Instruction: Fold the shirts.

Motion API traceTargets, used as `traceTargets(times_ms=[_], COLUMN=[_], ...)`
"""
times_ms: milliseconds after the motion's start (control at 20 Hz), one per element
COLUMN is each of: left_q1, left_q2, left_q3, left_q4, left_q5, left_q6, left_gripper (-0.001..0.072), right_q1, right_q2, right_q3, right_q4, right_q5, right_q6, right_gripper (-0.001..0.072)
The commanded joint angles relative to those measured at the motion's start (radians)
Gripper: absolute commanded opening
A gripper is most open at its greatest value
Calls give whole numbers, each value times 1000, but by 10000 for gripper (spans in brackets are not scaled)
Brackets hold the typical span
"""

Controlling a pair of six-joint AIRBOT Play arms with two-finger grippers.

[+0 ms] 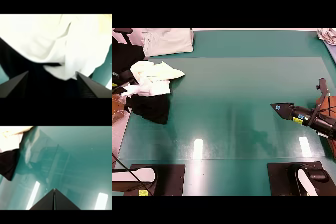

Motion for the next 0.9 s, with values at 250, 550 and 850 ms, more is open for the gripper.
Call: traceTargets(times_ms=[250, 550, 850], left_q1=[2, 2, 2], left_q2=[-130, -125, -75], left_q3=[3, 5, 9], left_q4=[-132, -223, -251], left_q5=[211, 206, 111], left_q6=[85, 147, 231], left_gripper=[651, 28, 371], right_q1=[47, 47, 47], right_q2=[1, 1, 1], right_q3=[0, 0, -1], right_q4=[0, 0, -2], right_q5=[-101, -90, -52], right_q6=[55, 72, 77], right_gripper=[23, 22, 22])
